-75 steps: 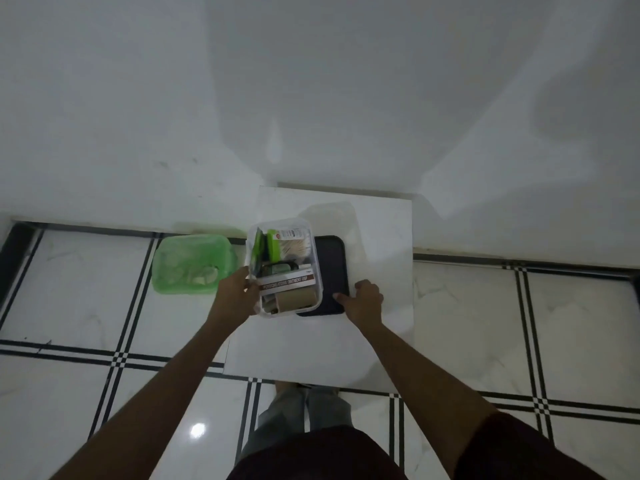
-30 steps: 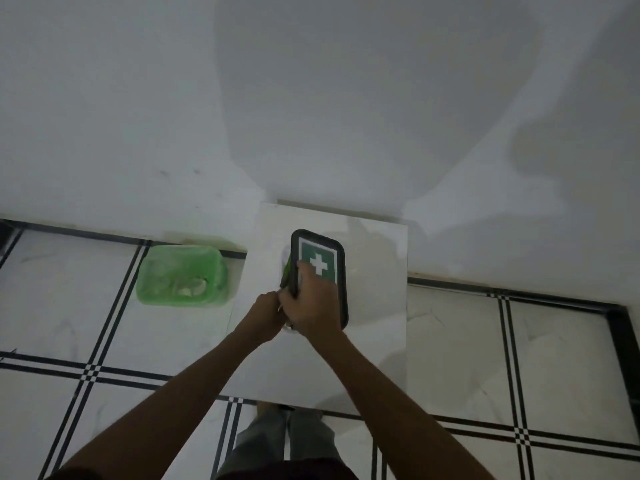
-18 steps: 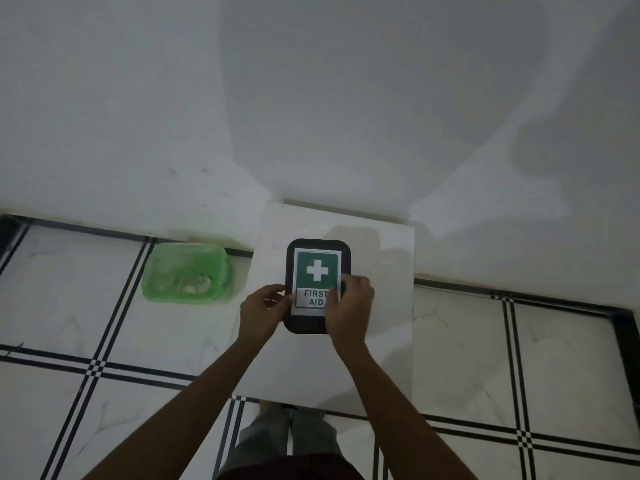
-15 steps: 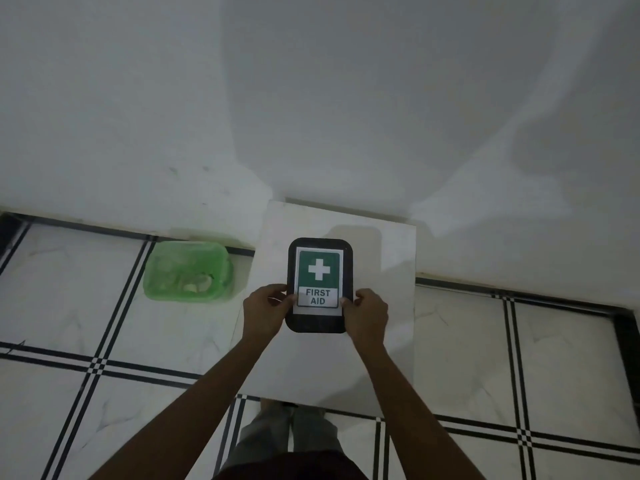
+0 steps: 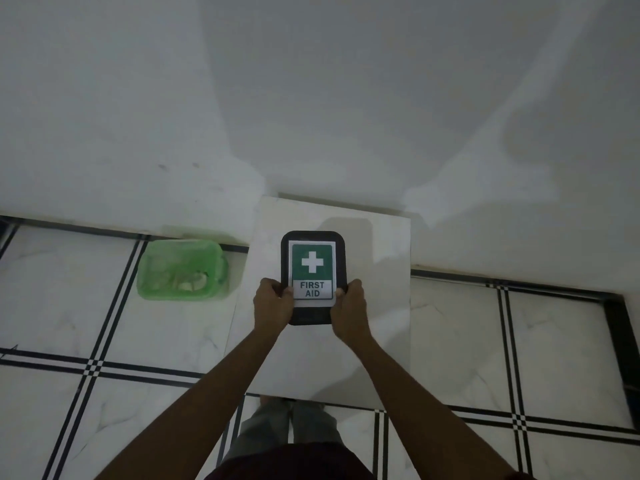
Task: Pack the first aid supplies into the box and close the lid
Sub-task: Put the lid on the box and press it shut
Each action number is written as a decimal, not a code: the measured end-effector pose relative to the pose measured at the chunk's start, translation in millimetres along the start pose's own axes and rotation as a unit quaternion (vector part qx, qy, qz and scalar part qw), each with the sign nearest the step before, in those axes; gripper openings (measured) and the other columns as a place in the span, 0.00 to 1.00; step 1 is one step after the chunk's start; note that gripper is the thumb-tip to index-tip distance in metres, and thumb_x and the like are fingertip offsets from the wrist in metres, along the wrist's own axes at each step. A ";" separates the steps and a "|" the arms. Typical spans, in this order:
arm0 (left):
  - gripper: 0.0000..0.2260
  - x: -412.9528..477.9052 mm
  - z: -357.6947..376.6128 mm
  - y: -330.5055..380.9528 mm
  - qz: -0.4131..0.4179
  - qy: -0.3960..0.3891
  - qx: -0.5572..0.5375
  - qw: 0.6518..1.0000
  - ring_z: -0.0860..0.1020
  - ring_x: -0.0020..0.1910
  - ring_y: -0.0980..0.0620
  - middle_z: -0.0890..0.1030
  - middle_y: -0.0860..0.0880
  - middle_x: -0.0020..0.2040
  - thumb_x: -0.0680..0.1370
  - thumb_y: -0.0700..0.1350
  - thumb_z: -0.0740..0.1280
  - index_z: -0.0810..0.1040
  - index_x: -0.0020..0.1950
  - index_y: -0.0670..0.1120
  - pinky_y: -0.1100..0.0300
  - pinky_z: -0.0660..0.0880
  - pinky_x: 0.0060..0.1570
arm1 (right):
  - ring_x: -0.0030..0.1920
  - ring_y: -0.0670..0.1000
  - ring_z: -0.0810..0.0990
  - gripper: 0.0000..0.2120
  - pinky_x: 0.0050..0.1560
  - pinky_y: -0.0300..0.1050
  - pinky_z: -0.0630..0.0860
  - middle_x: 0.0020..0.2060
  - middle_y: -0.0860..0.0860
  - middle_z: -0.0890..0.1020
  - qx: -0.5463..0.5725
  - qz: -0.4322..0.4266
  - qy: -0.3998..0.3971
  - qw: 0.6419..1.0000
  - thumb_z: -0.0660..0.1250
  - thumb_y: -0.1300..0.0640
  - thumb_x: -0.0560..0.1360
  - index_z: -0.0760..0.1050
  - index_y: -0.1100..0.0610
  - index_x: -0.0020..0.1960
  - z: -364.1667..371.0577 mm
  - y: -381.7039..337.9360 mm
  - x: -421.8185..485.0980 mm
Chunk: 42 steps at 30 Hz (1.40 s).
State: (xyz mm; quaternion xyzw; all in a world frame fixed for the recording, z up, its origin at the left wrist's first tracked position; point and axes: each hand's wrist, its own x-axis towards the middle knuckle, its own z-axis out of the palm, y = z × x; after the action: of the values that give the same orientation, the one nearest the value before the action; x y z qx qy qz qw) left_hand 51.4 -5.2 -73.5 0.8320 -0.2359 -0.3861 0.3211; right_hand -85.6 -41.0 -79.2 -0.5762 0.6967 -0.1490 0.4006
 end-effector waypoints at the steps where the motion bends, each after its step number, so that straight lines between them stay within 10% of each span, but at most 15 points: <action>1: 0.09 -0.1 6.0 2.7 -0.002 -0.002 0.008 1.000 0.78 0.50 0.43 0.77 0.40 0.51 0.78 0.44 0.62 0.70 0.54 0.39 0.51 0.78 0.47 | 0.48 0.57 0.76 0.02 0.41 0.48 0.77 0.46 0.59 0.75 -0.011 -0.005 0.013 1.000 0.58 0.60 0.79 0.65 0.59 0.49 5.7 -0.8 -2.8; 7: 0.23 8.7 27.3 25.2 0.014 0.083 0.114 0.990 0.74 0.53 0.41 0.74 0.41 0.53 0.79 0.63 0.49 0.66 0.55 0.43 0.47 0.71 0.47 | 0.68 0.60 0.64 0.35 0.60 0.60 0.71 0.70 0.59 0.63 -0.146 -0.042 0.032 0.988 0.64 0.52 0.76 0.50 0.60 0.76 16.2 -38.8 21.3; 16: 0.27 72.4 25.0 61.3 0.012 0.096 0.062 0.993 0.77 0.50 0.40 0.79 0.40 0.52 0.80 0.61 0.44 0.71 0.53 0.42 0.51 0.67 0.45 | 0.52 0.58 0.73 0.14 0.53 0.51 0.73 0.48 0.60 0.77 0.043 -0.104 0.057 0.992 0.57 0.52 0.81 0.75 0.61 0.53 11.6 -42.9 94.6; 29: 0.25 91.9 30.8 46.6 0.036 0.075 0.002 0.996 0.72 0.30 0.49 0.72 0.48 0.31 0.75 0.66 0.58 0.64 0.40 0.43 0.57 0.65 0.30 | 0.46 0.54 0.79 0.16 0.47 0.45 0.77 0.47 0.56 0.79 0.161 0.012 0.027 0.987 0.62 0.45 0.77 0.75 0.58 0.45 25.8 -23.7 113.6; 42: 0.27 101.8 32.6 45.0 0.002 0.093 0.001 0.996 0.73 0.36 0.47 0.74 0.46 0.34 0.77 0.63 0.56 0.72 0.42 0.38 0.56 0.66 0.39 | 0.39 0.48 0.72 0.13 0.37 0.26 0.66 0.40 0.55 0.75 0.123 -0.039 0.053 0.990 0.64 0.51 0.78 0.69 0.58 0.39 23.2 -28.1 114.2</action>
State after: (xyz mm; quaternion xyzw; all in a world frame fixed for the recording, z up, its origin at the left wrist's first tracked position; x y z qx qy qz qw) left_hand 79.2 -112.6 -107.4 0.8642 -0.2071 -0.3059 0.3417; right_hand -51.2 -148.6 -119.2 -0.5407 0.6703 -0.2793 0.4248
